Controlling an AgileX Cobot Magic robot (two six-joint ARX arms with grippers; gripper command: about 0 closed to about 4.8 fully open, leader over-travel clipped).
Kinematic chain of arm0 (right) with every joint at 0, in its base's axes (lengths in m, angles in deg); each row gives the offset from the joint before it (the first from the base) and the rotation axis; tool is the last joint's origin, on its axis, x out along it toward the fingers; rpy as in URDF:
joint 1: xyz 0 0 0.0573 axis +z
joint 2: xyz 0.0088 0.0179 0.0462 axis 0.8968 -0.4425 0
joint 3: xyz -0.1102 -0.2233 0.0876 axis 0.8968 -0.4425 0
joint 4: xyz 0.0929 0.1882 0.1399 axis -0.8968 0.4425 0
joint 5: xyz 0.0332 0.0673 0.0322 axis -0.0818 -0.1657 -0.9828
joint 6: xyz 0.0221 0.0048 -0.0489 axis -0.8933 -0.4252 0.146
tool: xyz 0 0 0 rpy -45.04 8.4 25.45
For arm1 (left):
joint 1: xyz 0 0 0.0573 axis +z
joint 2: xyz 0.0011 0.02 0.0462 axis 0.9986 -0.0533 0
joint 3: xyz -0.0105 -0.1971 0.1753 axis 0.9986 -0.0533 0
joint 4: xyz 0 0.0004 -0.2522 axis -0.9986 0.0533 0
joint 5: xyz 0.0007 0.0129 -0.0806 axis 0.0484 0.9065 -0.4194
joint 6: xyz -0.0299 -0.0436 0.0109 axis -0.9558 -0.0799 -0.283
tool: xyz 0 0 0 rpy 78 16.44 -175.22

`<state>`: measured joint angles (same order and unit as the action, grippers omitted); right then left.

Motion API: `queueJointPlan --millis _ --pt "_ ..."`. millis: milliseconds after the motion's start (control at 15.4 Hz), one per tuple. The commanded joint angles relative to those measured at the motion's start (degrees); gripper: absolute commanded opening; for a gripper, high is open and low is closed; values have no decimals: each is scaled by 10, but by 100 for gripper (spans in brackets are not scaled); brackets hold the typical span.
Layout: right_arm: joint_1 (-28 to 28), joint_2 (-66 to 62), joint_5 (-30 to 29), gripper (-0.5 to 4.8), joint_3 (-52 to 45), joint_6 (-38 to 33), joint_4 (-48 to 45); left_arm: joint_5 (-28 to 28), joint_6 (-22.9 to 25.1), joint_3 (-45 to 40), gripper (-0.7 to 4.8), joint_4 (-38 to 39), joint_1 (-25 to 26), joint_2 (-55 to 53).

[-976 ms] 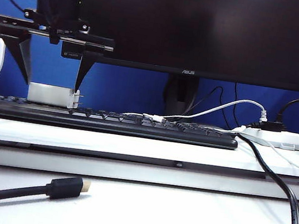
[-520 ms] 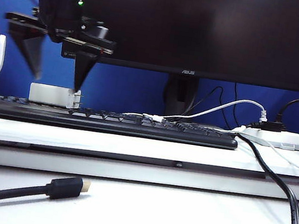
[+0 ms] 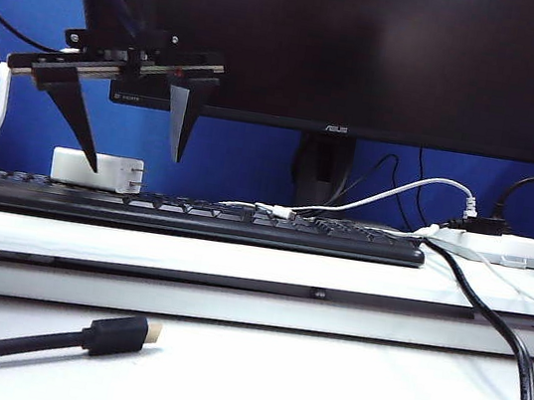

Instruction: Pick up the Type-C charging cable and the charging base, insert one end of the Type-C charger into the corresponding slot on the base, and finally place the plugged-in charger back on the table.

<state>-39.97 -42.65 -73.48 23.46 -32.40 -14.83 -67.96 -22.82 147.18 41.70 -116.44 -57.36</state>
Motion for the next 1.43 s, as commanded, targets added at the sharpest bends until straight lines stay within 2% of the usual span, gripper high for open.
queueJointPlan --millis 65,260,520,845,910,976,1171,1236,1431 --pt "0 2 -3 -1 4 -1 -10 13 -67 2 398 -2 1 0" --pt "0 2 -3 -1 4 -1 -10 35 -122 2 399 -10 8 -1" --pt "0 2 -3 -1 4 -1 -10 25 -147 2 398 -29 44 -2" --pt "0 2 -3 -1 4 -1 -10 -15 -127 2 396 -32 49 -41" --pt "0 2 -3 -1 4 -1 -10 -16 -110 2 353 -32 49 -48" --pt "0 2 -3 -1 4 -1 -10 -15 -61 4 139 -42 49 -49" --pt "0 2 -3 -1 4 -1 -10 -46 56 7 77 -58 49 -47" --pt "0 2 -3 -1 4 -1 -10 -56 89 8 74 -58 49 -47" --pt "0 2 -3 -1 4 -1 -12 -96 334 14 75 -50 49 -46"
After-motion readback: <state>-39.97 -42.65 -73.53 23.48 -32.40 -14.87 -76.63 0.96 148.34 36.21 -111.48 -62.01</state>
